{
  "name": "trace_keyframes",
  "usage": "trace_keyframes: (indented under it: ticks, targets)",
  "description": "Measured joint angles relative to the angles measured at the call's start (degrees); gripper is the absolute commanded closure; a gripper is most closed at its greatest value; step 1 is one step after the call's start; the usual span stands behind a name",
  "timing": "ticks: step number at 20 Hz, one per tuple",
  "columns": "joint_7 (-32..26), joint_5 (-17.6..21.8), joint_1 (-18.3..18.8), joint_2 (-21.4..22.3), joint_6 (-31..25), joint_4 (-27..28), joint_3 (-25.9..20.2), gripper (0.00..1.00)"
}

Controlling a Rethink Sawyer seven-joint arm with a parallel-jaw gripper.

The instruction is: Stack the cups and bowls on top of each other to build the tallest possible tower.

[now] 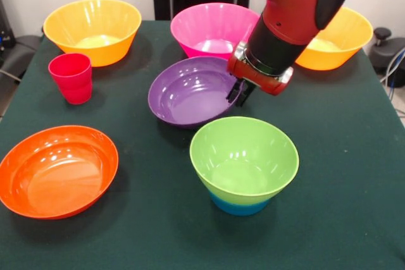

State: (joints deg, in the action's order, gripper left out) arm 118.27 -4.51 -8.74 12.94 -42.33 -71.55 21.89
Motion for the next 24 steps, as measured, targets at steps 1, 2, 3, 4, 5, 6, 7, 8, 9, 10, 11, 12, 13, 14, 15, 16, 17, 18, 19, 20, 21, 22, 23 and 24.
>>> trace_keyframes:
  ticks: [1,2,3,4,5,6,7,8,9,10,11,12,13,14,15,16,17,18,19,20,21,22,23,24]
  targets:
    - [0.0,0.1,0.2,0.0,-0.7,0.8,0.0,1.0]
    - [0.0,0.3,0.4,0.0,-1.4,1.7,0.0,1.0]
    - [0.0,0.7,0.8,0.0,-2.0,2.8,0.0,1.0]
    - [0.0,0.8,1.1,0.0,-2.4,3.6,0.0,1.0]
    - [0.0,1.2,1.5,-0.1,-3.1,4.8,0.0,1.0]
    - [0.0,1.5,1.8,-0.1,-3.6,5.7,0.0,1.0]
    - [0.0,2.3,2.8,-0.2,-4.6,7.9,0.0,1.0]
    - [0.0,2.5,3.2,-0.2,-5.0,8.7,0.0,1.0]
    - [0.0,2.6,3.4,-0.2,-5.2,9.2,0.0,1.0]
    - [0.0,3.2,4.3,-0.3,-6.0,10.9,0.0,1.0]
    - [0.0,3.5,4.9,-0.3,-6.3,11.6,0.0,1.0]
    - [0.0,3.6,5.1,-0.3,-6.4,11.9,0.0,1.0]
    - [0.0,3.8,5.5,-0.2,-6.6,12.4,0.0,1.0]
    - [0.0,4.1,6.0,-0.1,-6.8,12.8,0.0,1.0]
    - [0.0,4.3,6.5,0.0,-6.8,13.1,0.0,1.0]
    - [0.0,4.8,7.5,0.5,-7.0,13.3,0.0,1.0]
    - [0.0,5.0,8.0,0.7,-7.1,13.4,0.0,1.0]
    - [0.0,5.2,8.6,1.0,-7.1,13.4,0.0,1.0]
    - [0.0,5.5,9.1,1.4,-7.2,13.3,0.0,1.0]
    - [0.0,5.7,9.6,1.6,-7.3,13.3,0.0,1.0]
    - [0.0,6.1,10.3,2.1,-7.5,13.3,0.0,1.0]
    - [0.0,6.4,10.9,2.5,-7.5,13.3,0.0,1.0]
    - [0.0,6.6,11.4,2.9,-7.6,13.3,0.0,1.0]
    - [0.0,6.8,11.8,3.1,-7.6,13.2,0.0,1.0]
